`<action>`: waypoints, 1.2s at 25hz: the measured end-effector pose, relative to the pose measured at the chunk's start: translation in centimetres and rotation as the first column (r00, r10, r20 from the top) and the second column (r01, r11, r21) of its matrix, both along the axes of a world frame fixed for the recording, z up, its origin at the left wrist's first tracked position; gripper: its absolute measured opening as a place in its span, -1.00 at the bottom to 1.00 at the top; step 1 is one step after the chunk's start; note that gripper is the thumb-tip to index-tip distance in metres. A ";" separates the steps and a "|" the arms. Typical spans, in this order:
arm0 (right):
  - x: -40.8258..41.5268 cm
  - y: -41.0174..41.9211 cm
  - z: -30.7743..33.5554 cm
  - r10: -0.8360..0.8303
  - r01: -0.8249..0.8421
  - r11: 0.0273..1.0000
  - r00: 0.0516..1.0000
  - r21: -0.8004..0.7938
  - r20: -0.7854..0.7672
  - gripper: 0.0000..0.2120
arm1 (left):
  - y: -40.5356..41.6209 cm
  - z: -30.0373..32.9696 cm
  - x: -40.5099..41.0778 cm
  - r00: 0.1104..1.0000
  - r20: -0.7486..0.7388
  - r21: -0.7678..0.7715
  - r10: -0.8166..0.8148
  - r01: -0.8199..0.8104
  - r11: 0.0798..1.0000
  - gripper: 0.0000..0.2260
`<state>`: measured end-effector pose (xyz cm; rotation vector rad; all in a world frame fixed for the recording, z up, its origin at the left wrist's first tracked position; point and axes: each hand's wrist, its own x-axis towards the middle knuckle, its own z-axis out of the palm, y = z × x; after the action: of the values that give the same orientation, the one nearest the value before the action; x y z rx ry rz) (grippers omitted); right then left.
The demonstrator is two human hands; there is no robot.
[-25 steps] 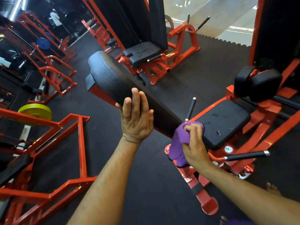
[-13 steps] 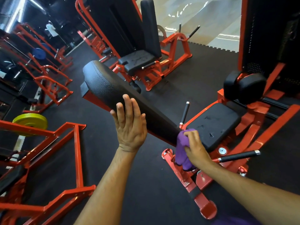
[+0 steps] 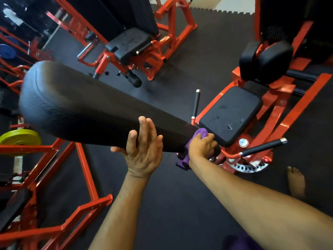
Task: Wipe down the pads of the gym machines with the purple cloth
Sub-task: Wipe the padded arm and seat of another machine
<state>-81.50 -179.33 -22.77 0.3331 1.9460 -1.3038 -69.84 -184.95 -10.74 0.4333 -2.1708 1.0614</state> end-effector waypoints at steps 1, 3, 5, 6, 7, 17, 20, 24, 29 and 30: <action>-0.6 -0.2 -1.4 -0.010 0.011 1.000 1.000 0.029 -0.012 -0.66 | -0.1 -0.1 -0.2 1.000 -0.004 0.003 0.000 0.000 1.000 -0.50; -1.8 0.0 -4.3 -0.019 0.013 0.995 0.998 0.094 0.059 -0.63 | 0.0 0.0 -0.3 0.999 -0.032 0.023 -0.016 0.016 1.000 -0.50; -3.2 0.0 -6.5 -0.061 0.039 0.991 0.982 0.127 0.178 -0.60 | -0.2 0.0 -0.6 0.999 -0.013 -0.024 -0.032 0.032 0.999 -0.51; -3.6 0.0 -7.2 -0.088 0.060 0.989 0.973 0.134 0.215 -0.59 | -0.3 0.0 -0.7 0.999 -0.014 -0.027 -0.031 0.030 0.999 -0.51; -3.7 0.0 -7.3 -0.102 0.071 0.987 0.970 0.143 0.221 -0.58 | -0.3 0.1 -0.8 0.999 -0.026 -0.015 -0.032 0.032 0.999 -0.52; -3.4 1.4 -6.9 0.092 -0.097 0.994 0.989 0.040 0.118 -0.60 | -0.6 -0.4 -0.5 1.000 -0.001 -0.017 -0.014 0.014 1.000 -0.52; -4.2 4.1 -7.9 0.184 -0.186 0.982 0.979 0.015 0.085 -0.60 | 0.3 0.5 -0.9 0.999 -0.027 0.003 0.043 -0.042 0.999 -0.51; -3.4 9.0 -11.1 0.118 -0.120 0.992 0.990 0.030 0.074 -0.65 | 2.9 -1.0 -1.2 0.975 -0.140 0.113 0.172 -0.157 0.981 -0.41; -1.6 8.7 -13.1 0.006 -0.002 1.000 0.991 -0.029 0.137 -0.66 | 3.9 -4.7 -4.2 0.953 -0.214 0.246 0.212 -0.158 0.956 -0.41; -1.8 7.4 -13.1 -0.011 0.018 0.999 0.991 -0.051 0.137 -0.67 | 3.7 -5.1 -4.2 0.962 -0.193 0.249 0.193 -0.142 0.958 -0.43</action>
<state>-83.34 -171.91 -35.84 0.4008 1.7956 -1.3042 -74.08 -181.27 -15.85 0.8167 -2.0963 0.8055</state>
